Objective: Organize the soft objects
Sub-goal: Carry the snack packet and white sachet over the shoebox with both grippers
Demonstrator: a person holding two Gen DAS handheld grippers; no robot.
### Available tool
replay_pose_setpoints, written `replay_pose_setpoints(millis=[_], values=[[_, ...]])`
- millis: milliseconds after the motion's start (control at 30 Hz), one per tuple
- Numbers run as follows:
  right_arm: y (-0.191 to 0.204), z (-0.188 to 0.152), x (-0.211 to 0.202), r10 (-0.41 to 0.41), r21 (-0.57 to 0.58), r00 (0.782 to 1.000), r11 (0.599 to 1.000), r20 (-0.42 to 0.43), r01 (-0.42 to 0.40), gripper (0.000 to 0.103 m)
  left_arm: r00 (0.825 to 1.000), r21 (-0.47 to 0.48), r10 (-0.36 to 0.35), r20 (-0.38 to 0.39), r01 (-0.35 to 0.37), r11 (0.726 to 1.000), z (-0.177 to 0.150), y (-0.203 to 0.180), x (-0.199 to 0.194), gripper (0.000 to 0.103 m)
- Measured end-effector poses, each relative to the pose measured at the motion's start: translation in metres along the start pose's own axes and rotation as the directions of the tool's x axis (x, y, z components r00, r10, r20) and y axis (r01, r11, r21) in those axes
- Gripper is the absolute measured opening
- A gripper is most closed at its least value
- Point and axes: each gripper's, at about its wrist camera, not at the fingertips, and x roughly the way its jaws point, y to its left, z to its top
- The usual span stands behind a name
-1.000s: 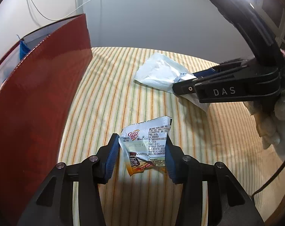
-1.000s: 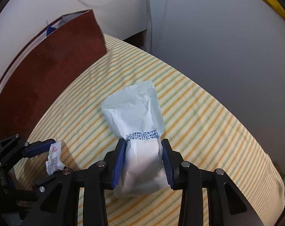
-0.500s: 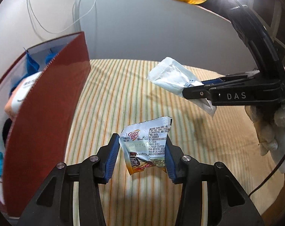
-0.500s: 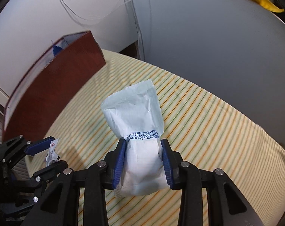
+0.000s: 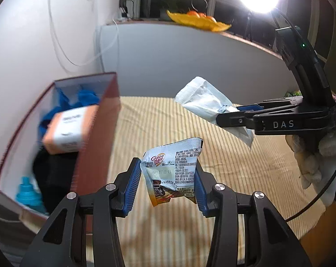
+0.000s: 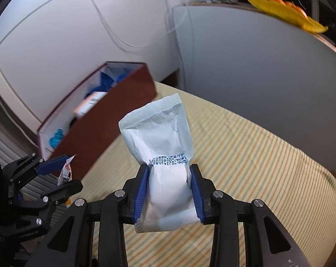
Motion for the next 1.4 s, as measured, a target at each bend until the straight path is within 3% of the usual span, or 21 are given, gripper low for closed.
replay_pose_setpoints(millis=[333,700,900,1400], values=[[0.058,0.026,-0.015,0.08,-0.057,0.996,0.995,0.042,-0.077,0.034,0.989,-0.042,0.126,0.073,-0.123,0.992,0.003,0.067,-0.053,0.043],[0.128,0.063,0.013,0.125,-0.121,0.992,0.985,0.027,-0.121,0.034,0.967,-0.078,0.248,0.063,-0.243,0.967,-0.005,0.125,-0.061,0.043],[0.151,0.082,0.036,0.129,-0.122,0.992,0.984,-0.007,-0.129,0.034,0.963,-0.088,0.264,0.045,-0.259,0.962,-0.005,0.14,-0.053,0.043],[0.182,0.086,0.079,0.096,-0.136,0.994,0.985,-0.055,-0.103,0.034,0.952,-0.134,0.306,0.012,-0.302,0.944,-0.009,0.171,-0.042,0.043]])
